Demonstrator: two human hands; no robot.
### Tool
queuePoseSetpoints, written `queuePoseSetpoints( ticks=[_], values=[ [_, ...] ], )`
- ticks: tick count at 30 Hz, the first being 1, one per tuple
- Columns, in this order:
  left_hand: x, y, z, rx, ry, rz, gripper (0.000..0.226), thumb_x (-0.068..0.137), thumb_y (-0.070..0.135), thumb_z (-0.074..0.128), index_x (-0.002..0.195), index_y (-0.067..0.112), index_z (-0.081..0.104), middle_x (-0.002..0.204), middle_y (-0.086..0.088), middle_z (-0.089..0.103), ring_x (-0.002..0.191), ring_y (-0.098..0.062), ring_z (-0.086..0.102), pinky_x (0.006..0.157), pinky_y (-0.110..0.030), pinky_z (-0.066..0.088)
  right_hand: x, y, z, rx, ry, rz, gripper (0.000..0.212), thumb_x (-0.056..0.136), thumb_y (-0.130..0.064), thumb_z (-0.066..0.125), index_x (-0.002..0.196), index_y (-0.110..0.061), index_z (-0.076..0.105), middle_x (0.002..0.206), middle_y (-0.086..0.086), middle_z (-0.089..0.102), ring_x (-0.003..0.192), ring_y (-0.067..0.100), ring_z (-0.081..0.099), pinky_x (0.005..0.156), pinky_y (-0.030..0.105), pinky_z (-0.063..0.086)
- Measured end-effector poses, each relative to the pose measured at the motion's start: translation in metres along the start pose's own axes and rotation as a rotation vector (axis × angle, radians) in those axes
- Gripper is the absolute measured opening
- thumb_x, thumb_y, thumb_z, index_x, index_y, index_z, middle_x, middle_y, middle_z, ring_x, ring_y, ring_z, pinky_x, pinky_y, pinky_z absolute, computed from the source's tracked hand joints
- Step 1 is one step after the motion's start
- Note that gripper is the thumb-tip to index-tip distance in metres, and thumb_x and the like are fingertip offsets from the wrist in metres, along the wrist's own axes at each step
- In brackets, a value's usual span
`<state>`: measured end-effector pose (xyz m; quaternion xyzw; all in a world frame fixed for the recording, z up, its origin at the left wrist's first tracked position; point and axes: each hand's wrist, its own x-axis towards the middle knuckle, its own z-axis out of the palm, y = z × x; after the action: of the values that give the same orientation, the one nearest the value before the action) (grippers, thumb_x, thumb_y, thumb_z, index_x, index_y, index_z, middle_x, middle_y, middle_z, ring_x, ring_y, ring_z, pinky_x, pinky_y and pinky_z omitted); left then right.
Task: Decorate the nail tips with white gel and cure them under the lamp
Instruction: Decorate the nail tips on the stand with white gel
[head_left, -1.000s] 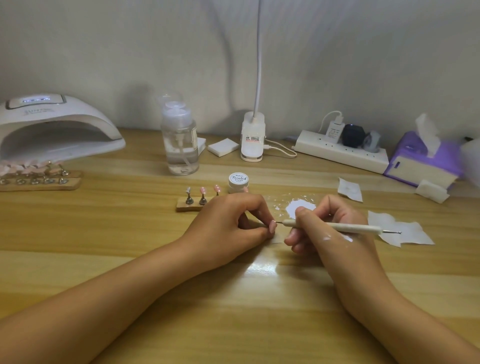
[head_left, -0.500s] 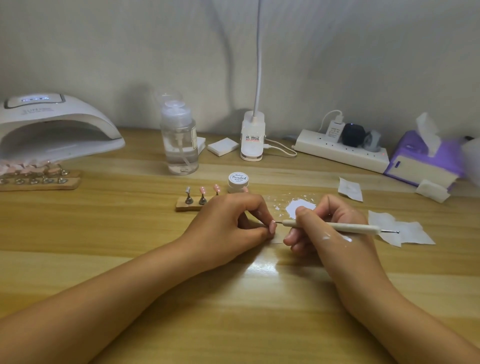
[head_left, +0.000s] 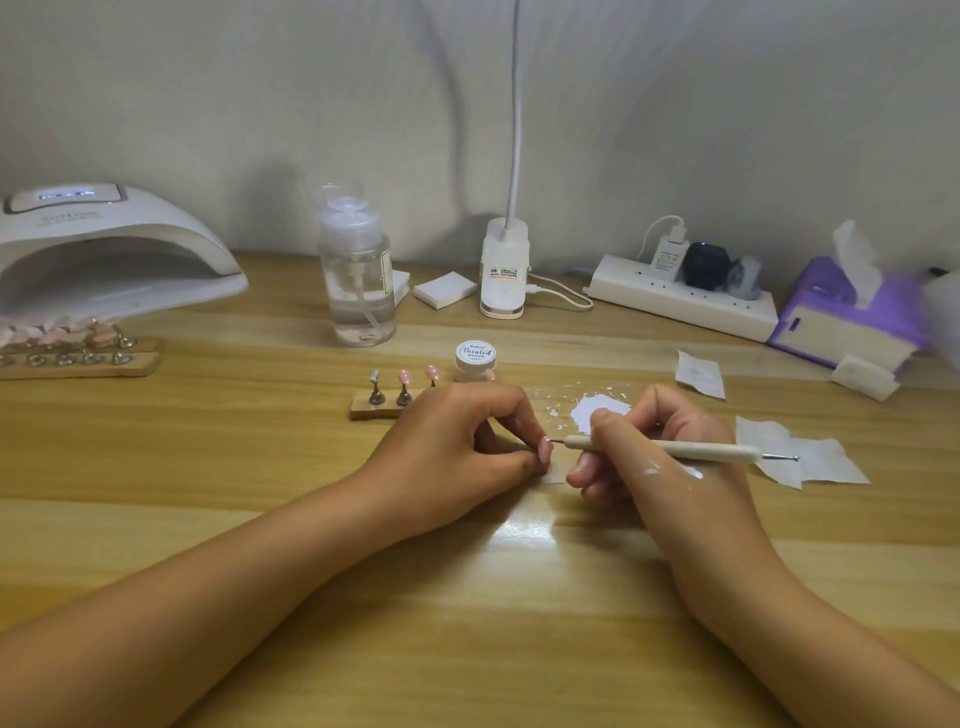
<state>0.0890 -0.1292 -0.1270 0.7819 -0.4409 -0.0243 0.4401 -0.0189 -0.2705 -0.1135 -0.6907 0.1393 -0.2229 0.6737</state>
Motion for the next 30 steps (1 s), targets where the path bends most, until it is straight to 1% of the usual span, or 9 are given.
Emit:
queuePoseSetpoints(
  ticks=[6, 13, 16, 18, 20, 21, 23, 24, 30],
  values=[
    [-0.0008, 0.0014, -0.0003, 0.007, -0.003, 0.006, 0.02, 0.081, 0.014, 0.078, 0.075, 0.029, 0.066, 0.06, 0.034, 0.058, 0.047, 0.005, 0.051, 0.048, -0.005, 0.03, -0.0008, -0.0002, -0.0003, 0.004, 0.013, 0.003, 0.029, 0.092, -0.007, 0.061, 0.067, -0.014, 0.047, 0.059, 0.013, 0.07, 0.046, 0.013, 0.06, 0.047, 0.019, 0.049],
    [0.0005, 0.0011, -0.0004, -0.001, -0.007, 0.003, 0.027, 0.081, 0.013, 0.078, 0.073, 0.034, 0.064, 0.06, 0.035, 0.059, 0.047, 0.006, 0.05, 0.049, -0.005, 0.03, -0.0004, 0.0, -0.0009, 0.028, 0.021, -0.007, 0.028, 0.091, -0.005, 0.06, 0.068, -0.012, 0.047, 0.057, 0.013, 0.069, 0.045, 0.013, 0.059, 0.046, 0.019, 0.049],
    [0.0007, 0.0002, 0.0, -0.015, -0.008, -0.006, 0.023, 0.081, 0.016, 0.079, 0.073, 0.032, 0.065, 0.059, 0.034, 0.059, 0.047, 0.008, 0.05, 0.049, -0.004, 0.03, 0.0007, 0.0002, -0.0019, 0.057, 0.053, -0.001, 0.035, 0.091, -0.004, 0.06, 0.061, -0.019, 0.049, 0.055, 0.014, 0.067, 0.044, 0.013, 0.056, 0.045, 0.02, 0.048],
    [0.0006, -0.0002, 0.0003, -0.029, -0.011, -0.008, 0.024, 0.081, 0.015, 0.079, 0.073, 0.032, 0.065, 0.059, 0.034, 0.059, 0.046, 0.01, 0.051, 0.048, -0.003, 0.03, 0.0002, -0.0008, -0.0015, 0.053, 0.048, 0.002, 0.039, 0.085, -0.008, 0.064, 0.053, -0.025, 0.049, 0.053, 0.014, 0.065, 0.042, 0.014, 0.054, 0.043, 0.02, 0.046],
    [0.0007, -0.0004, 0.0005, -0.039, -0.014, -0.01, 0.025, 0.081, 0.014, 0.079, 0.073, 0.032, 0.065, 0.057, 0.034, 0.058, 0.045, 0.011, 0.051, 0.047, -0.002, 0.03, -0.001, -0.0027, -0.0012, 0.052, 0.032, 0.006, 0.028, 0.075, -0.015, 0.061, 0.053, -0.023, 0.047, 0.05, 0.014, 0.063, 0.04, 0.014, 0.052, 0.041, 0.019, 0.044],
    [0.0007, -0.0005, 0.0007, -0.039, -0.014, -0.009, 0.025, 0.081, 0.014, 0.079, 0.072, 0.033, 0.065, 0.056, 0.034, 0.058, 0.045, 0.011, 0.05, 0.047, -0.002, 0.03, -0.0012, -0.0026, -0.0016, 0.054, 0.031, 0.005, 0.026, 0.075, -0.015, 0.061, 0.055, -0.021, 0.046, 0.05, 0.014, 0.062, 0.04, 0.014, 0.052, 0.041, 0.019, 0.044],
    [0.0007, -0.0005, 0.0007, -0.036, -0.014, -0.01, 0.025, 0.082, 0.015, 0.079, 0.073, 0.033, 0.065, 0.055, 0.034, 0.057, 0.044, 0.011, 0.049, 0.047, -0.002, 0.029, -0.0012, -0.001, -0.0029, 0.05, 0.037, -0.002, 0.034, 0.084, -0.008, 0.064, 0.058, -0.018, 0.046, 0.05, 0.014, 0.063, 0.04, 0.013, 0.051, 0.041, 0.018, 0.044],
    [0.0007, -0.0007, 0.0007, -0.037, -0.015, -0.012, 0.024, 0.082, 0.015, 0.079, 0.073, 0.033, 0.065, 0.055, 0.034, 0.057, 0.044, 0.011, 0.05, 0.047, -0.002, 0.029, -0.0011, -0.0005, -0.0029, 0.044, 0.038, -0.005, 0.034, 0.088, -0.006, 0.062, 0.06, -0.017, 0.046, 0.051, 0.014, 0.063, 0.04, 0.013, 0.051, 0.041, 0.018, 0.044],
    [0.0004, -0.0006, 0.0005, -0.047, -0.01, -0.011, 0.017, 0.081, 0.016, 0.079, 0.075, 0.026, 0.068, 0.058, 0.033, 0.059, 0.045, 0.01, 0.051, 0.047, -0.003, 0.029, -0.0012, 0.0007, -0.0014, 0.005, 0.023, -0.012, 0.031, 0.091, -0.011, 0.063, 0.065, -0.014, 0.046, 0.056, 0.013, 0.067, 0.043, 0.014, 0.057, 0.045, 0.021, 0.049]
  ],
)
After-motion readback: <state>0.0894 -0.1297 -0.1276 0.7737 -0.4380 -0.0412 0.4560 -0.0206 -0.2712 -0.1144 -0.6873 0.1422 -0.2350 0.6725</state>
